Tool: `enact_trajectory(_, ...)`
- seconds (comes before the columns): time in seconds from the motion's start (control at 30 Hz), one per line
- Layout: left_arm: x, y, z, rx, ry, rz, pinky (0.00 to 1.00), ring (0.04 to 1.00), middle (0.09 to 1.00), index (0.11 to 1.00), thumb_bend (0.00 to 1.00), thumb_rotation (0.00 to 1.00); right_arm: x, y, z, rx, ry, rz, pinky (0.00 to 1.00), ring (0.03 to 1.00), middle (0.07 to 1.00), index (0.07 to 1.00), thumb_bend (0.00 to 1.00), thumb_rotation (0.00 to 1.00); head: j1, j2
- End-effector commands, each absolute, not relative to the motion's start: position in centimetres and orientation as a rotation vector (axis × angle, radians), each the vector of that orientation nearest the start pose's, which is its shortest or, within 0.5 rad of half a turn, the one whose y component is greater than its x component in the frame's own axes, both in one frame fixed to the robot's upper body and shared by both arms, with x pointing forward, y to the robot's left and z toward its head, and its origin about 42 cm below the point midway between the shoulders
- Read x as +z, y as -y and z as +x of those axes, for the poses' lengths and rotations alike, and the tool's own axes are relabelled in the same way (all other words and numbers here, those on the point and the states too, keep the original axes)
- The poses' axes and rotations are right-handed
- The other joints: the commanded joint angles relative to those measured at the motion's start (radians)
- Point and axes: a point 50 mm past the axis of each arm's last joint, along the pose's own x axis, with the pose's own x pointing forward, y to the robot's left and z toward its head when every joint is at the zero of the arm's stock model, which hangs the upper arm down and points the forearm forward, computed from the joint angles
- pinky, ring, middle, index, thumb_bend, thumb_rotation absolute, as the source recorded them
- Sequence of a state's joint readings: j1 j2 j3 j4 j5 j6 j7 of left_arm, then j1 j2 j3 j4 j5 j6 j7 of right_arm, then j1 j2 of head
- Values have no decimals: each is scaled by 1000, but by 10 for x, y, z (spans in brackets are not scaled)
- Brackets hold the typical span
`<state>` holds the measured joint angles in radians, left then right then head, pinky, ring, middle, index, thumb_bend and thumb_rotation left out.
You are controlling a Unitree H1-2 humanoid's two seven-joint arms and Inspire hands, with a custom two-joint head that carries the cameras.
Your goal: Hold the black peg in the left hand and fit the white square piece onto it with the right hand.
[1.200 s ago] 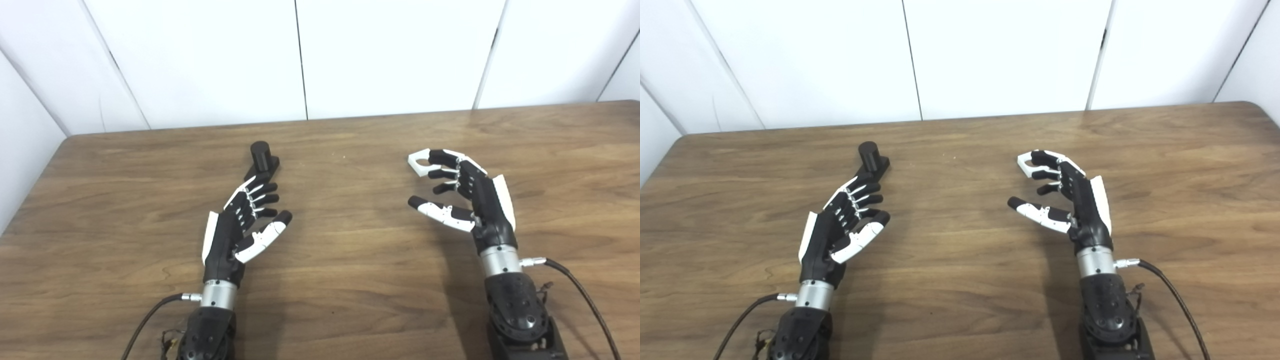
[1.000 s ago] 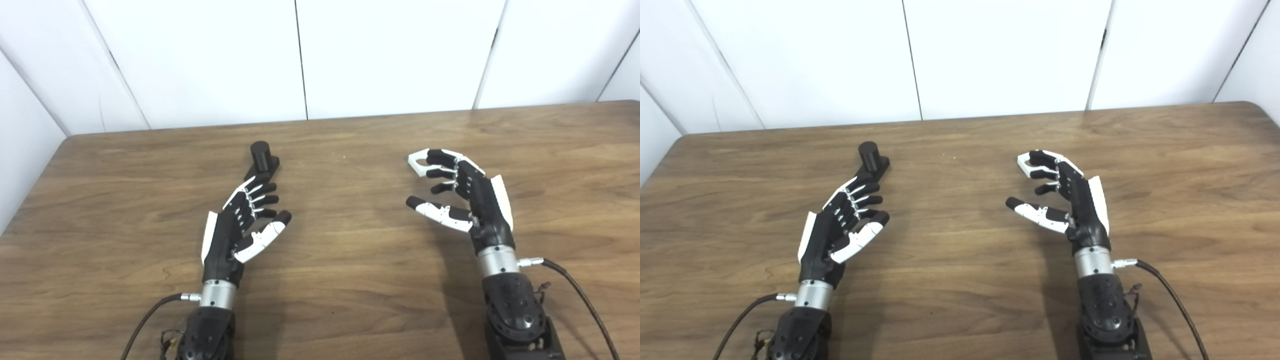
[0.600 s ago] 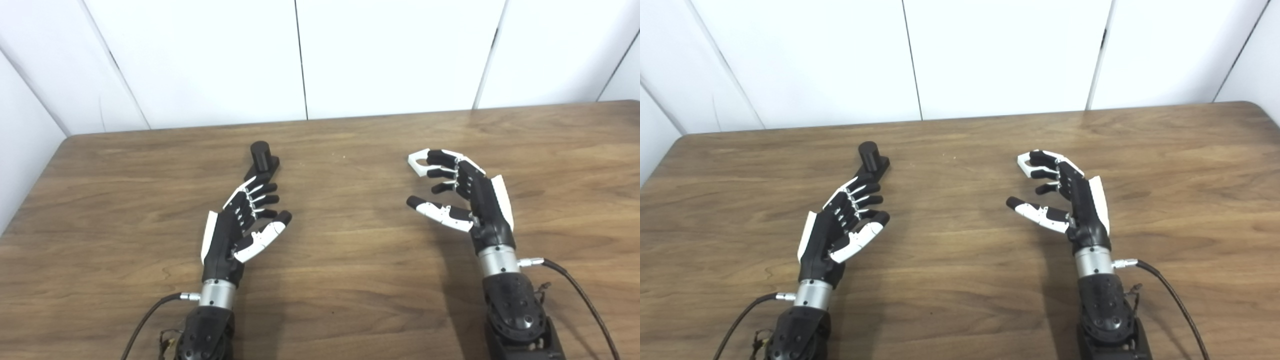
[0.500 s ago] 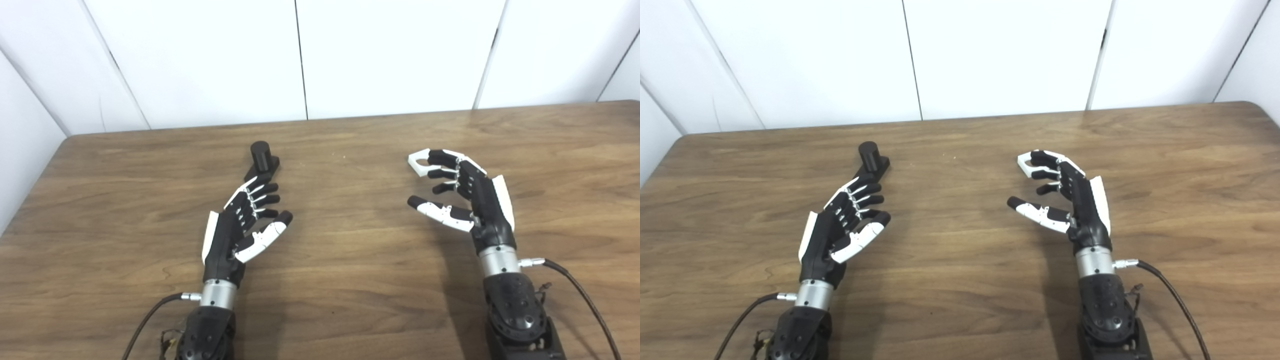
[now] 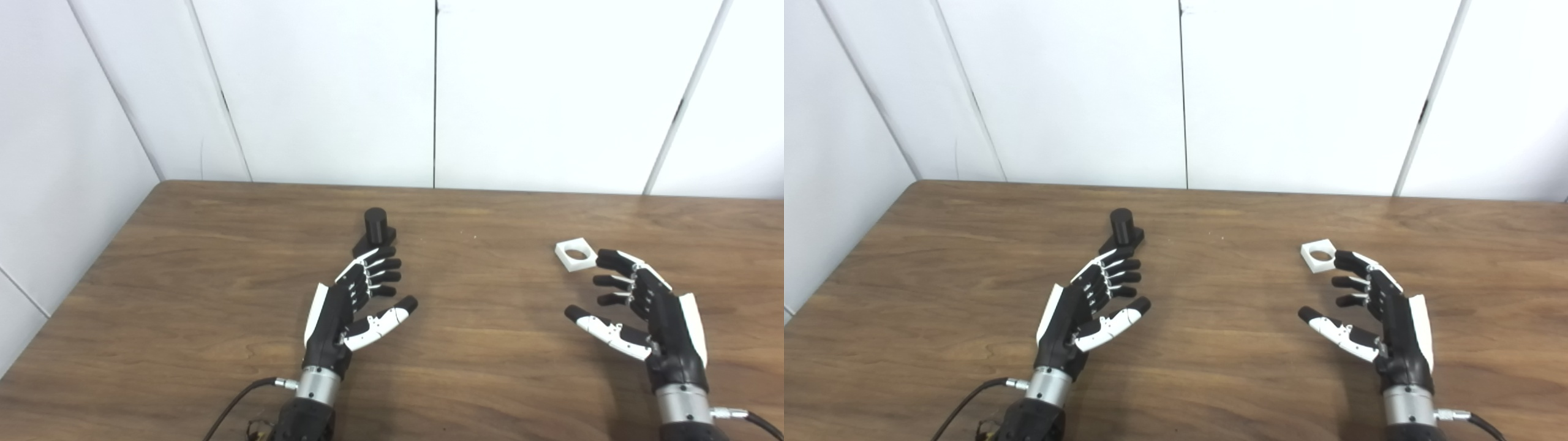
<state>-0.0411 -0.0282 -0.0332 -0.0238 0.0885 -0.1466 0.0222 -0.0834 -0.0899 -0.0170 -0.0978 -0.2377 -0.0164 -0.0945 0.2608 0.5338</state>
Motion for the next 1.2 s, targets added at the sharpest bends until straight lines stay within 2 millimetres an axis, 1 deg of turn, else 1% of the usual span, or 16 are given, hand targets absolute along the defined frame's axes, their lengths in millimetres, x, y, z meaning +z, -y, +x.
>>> enact_trajectory(0.0,133,-184,300,-23,269,40,642,724,761,771,675,225,171,236,313,-106,297,-299,541,686,752,742,607,106,-4,4)
enact_trajectory(0.23,139,-183,301,2,277,69,639,731,763,768,671,204,172,238,314,-106,292,-302,542,690,753,742,606,103,0,4)
enact_trajectory(0.3,143,-184,302,17,284,96,641,743,773,768,664,189,172,238,314,-105,295,-300,546,693,755,744,606,105,1,3)
enact_trajectory(0.37,148,-186,304,40,296,132,636,749,777,765,653,176,172,238,315,-107,296,-299,551,697,755,744,607,88,0,3)
enact_trajectory(0.47,156,-189,309,79,317,188,630,744,771,757,650,174,172,238,316,-107,297,-303,550,698,756,746,602,70,-2,2)
enact_trajectory(0.57,164,-192,315,107,326,243,633,742,769,751,632,140,173,238,317,-109,299,-312,546,690,753,745,600,89,-5,2)
enact_trajectory(0.7,173,-195,325,112,332,309,612,743,773,756,620,120,174,239,317,-112,302,-316,547,688,751,743,600,102,-6,1)
enact_trajectory(0.87,182,-195,339,122,347,377,579,733,766,747,666,144,174,241,317,-118,306,-311,544,687,748,737,592,64,-9,0)
enact_trajectory(0.97,187,-195,347,132,348,429,572,723,761,743,679,166,175,242,317,-119,315,-322,543,687,746,734,580,10,-7,1)
enact_trajectory(1.17,193,-196,355,154,341,518,598,712,749,750,693,193,176,243,317,-119,319,-316,538,683,748,734,571,0,-5,3)
